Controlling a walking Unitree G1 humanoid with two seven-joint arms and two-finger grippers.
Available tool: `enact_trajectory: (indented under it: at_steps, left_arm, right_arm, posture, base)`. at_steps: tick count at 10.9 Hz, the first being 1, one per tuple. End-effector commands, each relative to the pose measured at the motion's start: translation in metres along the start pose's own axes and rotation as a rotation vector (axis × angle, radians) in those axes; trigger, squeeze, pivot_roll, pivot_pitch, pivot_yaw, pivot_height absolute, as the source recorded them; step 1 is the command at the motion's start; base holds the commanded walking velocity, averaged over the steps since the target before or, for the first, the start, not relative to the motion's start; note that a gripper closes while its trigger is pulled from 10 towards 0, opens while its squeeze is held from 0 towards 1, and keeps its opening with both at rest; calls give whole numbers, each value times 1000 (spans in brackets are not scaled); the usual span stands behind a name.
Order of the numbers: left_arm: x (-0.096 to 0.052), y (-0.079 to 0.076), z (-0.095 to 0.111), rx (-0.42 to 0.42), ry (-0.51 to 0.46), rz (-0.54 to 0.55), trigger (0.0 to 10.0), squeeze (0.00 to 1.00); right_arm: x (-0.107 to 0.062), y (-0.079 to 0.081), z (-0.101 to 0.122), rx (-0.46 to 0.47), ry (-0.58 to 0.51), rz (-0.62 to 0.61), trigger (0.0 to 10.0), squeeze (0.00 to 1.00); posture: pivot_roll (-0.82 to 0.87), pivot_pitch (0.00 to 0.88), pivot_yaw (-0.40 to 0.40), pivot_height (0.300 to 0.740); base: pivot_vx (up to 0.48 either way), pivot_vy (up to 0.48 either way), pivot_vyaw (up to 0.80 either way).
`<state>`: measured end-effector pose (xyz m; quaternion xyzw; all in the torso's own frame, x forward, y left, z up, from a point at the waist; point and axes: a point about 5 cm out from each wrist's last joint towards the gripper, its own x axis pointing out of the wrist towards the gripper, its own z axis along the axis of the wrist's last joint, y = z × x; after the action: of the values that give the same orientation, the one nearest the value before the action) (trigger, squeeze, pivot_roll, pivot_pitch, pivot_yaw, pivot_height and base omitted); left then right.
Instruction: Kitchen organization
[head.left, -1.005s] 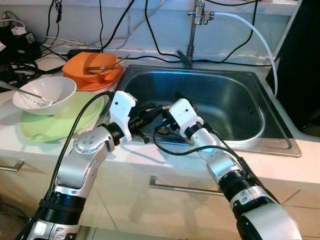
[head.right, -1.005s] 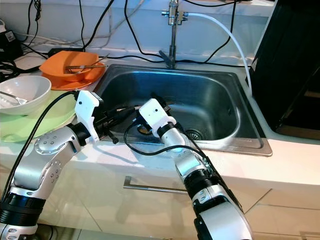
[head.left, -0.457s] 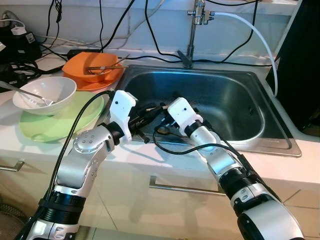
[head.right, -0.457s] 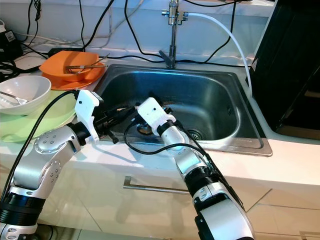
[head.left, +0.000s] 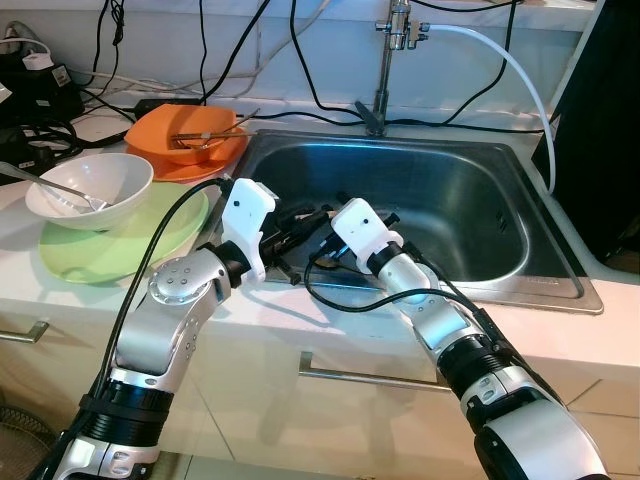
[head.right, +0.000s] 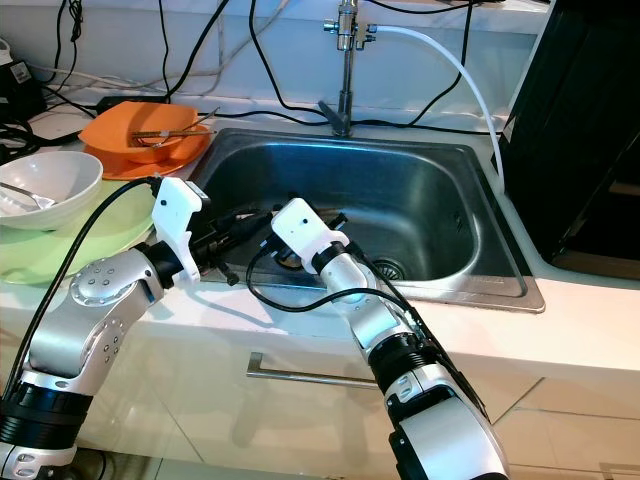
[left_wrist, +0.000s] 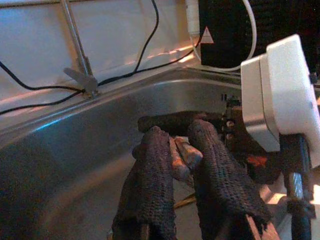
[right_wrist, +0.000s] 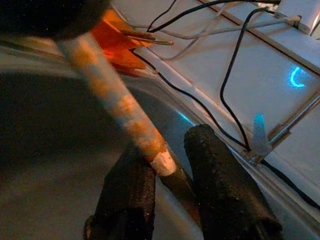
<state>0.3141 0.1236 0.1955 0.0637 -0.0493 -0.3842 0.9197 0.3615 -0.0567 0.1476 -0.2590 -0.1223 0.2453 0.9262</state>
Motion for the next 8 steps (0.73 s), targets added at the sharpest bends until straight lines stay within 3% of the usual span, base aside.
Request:
enact_trajectory:
  at_steps: [1,7,8]
  left_arm:
    - [0,1,0,8,6,-5,10000,0]
    - [-1,6,2,37,2,25,10000,0]
    - [-1,7,2,31,-4,36,10000,1000]
  right_arm:
    - [5,-9,6,-1,-15,-20,0,0]
    - [5,-6,5,3,-11,-20,0,0]
    - [5,-6,5,3,-11,-20,0,0]
  posture:
    - [218,0,7,740]
    - [229,0,7,740]
    - [231,0,7,740]
  base:
    - [0,0,0]
    - [0,0,0]
    - [0,0,0]
